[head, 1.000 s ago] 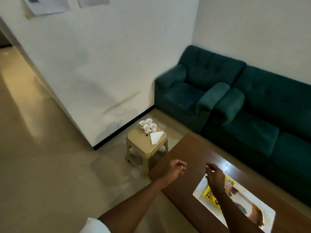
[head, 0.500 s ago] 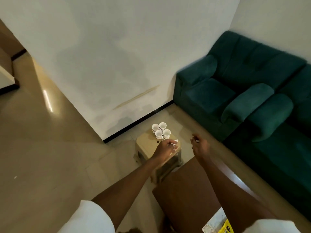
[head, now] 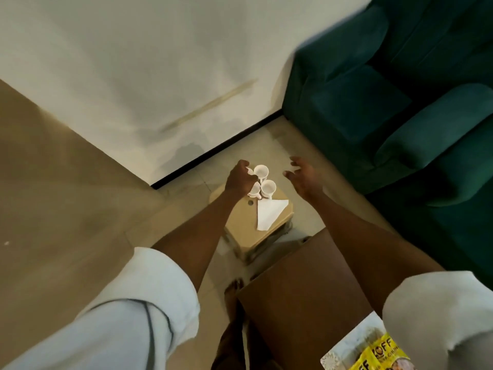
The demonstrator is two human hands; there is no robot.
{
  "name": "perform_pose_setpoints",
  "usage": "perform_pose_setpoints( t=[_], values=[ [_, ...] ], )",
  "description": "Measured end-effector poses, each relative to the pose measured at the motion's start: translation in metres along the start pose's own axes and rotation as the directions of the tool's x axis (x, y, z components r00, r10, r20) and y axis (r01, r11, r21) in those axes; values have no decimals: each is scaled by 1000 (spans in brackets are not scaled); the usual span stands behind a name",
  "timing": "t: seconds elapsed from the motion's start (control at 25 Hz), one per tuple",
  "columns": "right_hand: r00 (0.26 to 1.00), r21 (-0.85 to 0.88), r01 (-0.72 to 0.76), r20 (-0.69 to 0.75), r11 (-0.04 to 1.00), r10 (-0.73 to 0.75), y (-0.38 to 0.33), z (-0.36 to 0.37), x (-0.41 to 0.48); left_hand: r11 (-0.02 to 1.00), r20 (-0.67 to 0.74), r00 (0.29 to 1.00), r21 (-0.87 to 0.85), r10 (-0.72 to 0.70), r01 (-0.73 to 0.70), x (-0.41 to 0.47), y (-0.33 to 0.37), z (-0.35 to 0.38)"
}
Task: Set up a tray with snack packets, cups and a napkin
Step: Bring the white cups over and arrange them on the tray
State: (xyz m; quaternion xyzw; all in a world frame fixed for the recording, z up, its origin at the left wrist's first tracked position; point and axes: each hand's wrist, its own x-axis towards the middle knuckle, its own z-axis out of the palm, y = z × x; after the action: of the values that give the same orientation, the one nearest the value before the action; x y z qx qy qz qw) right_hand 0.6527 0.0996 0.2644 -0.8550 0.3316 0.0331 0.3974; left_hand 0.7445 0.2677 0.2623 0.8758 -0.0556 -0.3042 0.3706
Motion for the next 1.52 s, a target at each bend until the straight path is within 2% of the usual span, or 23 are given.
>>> perform_pose_setpoints(
  t=[0.2,0.32,0.4,0.52,0.76,1.12,1.4,1.52],
  values=[
    [980,-254,24,199,967,28,52,79,59,978,94,996,209,2,-22,59,-75,60],
    [965,-350,89,264,932,7,72,121,85,946,1,1000,324,-24,22,85,-106,95],
    [972,-384,138,231,913,-49,77,142,96,929,-76,997,367,-13,40,99,-115,114],
    [978,-431,142,201,891,-58,99,168,118,902,-146,988,431,39,28,128,-126,147],
    [984,-439,130,170,889,-59,128,194,125,885,-190,977,465,92,7,147,-146,172],
    [989,-396,130,115,909,-91,120,194,119,881,-264,958,473,109,30,139,-149,169],
    [989,-354,135,103,926,-105,116,193,94,847,-189,970,531,153,-30,124,-157,153],
    [992,-337,112,86,935,-88,105,168,70,825,-135,972,559,194,-87,102,-143,135]
  ],
)
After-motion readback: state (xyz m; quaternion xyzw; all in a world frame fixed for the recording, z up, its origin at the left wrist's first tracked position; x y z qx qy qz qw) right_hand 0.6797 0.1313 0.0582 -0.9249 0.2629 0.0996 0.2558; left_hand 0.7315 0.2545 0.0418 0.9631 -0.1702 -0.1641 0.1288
